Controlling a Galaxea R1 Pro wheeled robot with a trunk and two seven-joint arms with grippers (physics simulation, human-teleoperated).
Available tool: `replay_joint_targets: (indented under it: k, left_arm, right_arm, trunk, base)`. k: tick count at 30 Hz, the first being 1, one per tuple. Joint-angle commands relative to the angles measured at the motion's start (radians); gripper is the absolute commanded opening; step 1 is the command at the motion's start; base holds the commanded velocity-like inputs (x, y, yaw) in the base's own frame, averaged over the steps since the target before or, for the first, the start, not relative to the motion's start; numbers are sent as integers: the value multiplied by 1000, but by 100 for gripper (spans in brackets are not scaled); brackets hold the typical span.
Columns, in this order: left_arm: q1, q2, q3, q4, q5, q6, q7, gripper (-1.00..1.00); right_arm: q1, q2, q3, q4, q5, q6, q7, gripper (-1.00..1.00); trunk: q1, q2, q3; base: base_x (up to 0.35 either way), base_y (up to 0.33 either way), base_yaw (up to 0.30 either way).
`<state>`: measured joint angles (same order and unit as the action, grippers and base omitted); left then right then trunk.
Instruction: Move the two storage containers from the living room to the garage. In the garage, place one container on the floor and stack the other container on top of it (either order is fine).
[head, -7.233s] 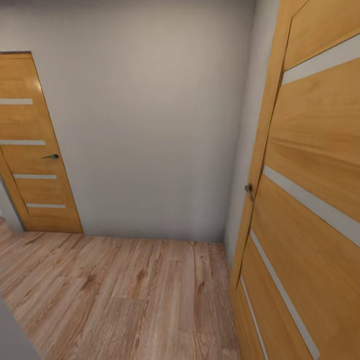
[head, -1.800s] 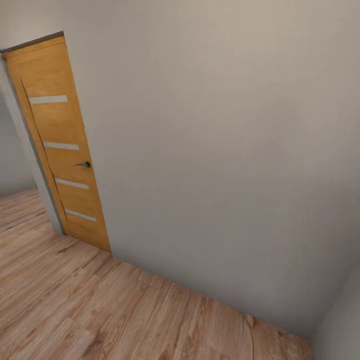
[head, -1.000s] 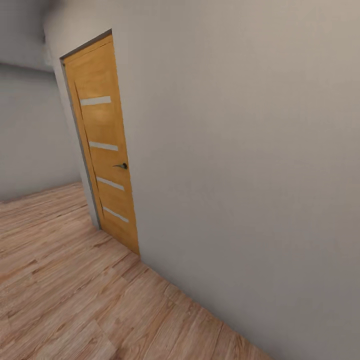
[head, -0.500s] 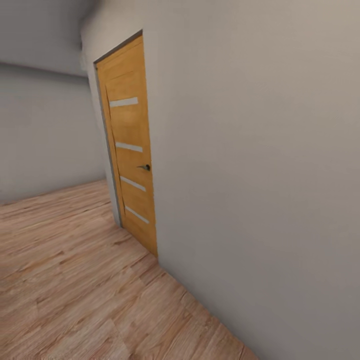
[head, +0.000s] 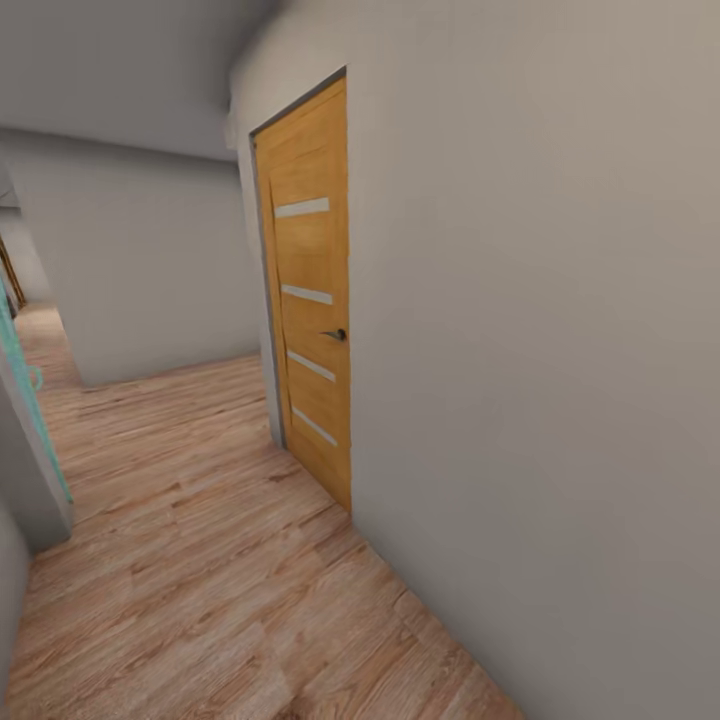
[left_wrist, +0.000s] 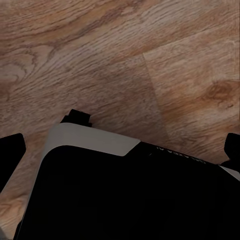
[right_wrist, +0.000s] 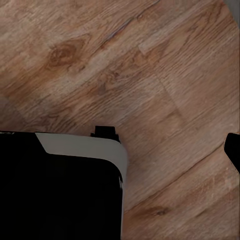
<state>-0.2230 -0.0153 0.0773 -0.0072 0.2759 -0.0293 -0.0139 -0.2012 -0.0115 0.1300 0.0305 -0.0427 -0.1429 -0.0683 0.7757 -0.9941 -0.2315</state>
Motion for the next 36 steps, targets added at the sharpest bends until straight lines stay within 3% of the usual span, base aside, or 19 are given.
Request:
replay_joint_targets:
  k: [1,36]
  left_arm:
    - [-1,0,8,1,2,-3,-1,100]
    - [-1,-2,7,1,-1,-4,-1,100]
  right_arm:
    - [-1,0,8,3,-4,-6,-2,100]
    - [-1,1,10,3,2,-6,-1,100]
  trunk:
    - [0,-1,-1]
    - [0,-1,-1]
  base:
    - [0,0,290]
    - [0,0,290]
